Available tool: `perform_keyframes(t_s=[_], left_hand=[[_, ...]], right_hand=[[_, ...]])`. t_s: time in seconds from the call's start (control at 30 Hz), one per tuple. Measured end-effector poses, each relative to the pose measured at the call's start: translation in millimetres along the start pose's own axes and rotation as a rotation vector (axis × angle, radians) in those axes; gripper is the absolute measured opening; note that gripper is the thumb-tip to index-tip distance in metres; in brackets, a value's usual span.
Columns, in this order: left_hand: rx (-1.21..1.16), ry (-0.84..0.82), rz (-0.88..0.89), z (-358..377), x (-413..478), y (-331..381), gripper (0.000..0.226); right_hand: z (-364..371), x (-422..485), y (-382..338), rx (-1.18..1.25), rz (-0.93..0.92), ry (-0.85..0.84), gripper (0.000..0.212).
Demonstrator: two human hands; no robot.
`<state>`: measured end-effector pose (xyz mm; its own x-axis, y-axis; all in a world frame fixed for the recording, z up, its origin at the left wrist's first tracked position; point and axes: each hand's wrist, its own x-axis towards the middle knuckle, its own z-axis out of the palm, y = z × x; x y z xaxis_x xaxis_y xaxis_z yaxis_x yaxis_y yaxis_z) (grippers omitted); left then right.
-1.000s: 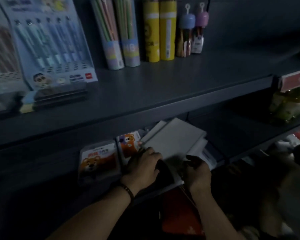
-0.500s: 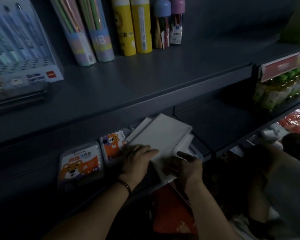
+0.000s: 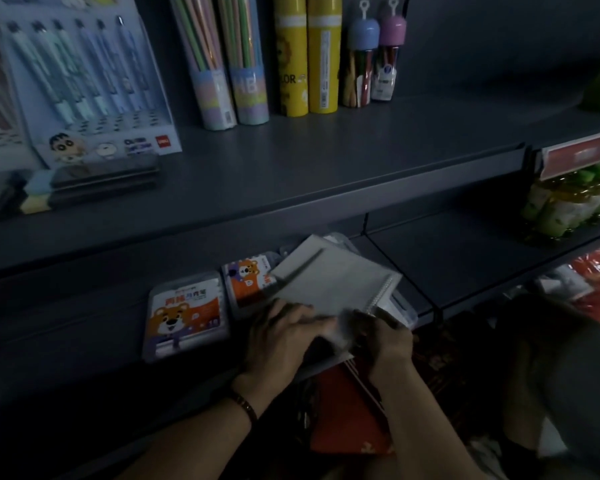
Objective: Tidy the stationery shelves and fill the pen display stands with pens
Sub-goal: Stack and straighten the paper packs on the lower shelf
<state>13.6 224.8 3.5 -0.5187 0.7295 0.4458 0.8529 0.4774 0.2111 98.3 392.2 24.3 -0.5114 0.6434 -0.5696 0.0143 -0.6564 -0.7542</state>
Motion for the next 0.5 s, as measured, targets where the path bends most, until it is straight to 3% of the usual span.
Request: perform_keyframes(t_s=[0.1,0.17,0.33,0.43,0.5], left_hand=[[-0.214,-0.069,-0.001,-24.8,-9.5,-12.1,0.038],[-0.283,-0.079,-0.051,-46.6,-21.2,-24.6,0.050],[-0.312,0.050,-0.464,-97.4,-52.8,-66.0,0.047],[-0.543,-0.087,-0.730,-125.4,-76.0,-85.6,0.037],[-0.683,-0.118,-0.814,-138.9,-95.3,-98.3,0.039]], right_hand=[[6.4,-16.8,1.9,0.015,-0.008,-0.058,0.037],[9.9,-27.4,7.3,-0.005,-0.038,-0.116,0.034],[34.7,-56.9,19.0,-0.057,-0.085,-0.273,0.037],[59.6,-78.1,32.4,-0.091,-0.122,-0.386,0.030],[80.7,-91.2,43.5,-0.142,-0.111,-0.467,0.035]])
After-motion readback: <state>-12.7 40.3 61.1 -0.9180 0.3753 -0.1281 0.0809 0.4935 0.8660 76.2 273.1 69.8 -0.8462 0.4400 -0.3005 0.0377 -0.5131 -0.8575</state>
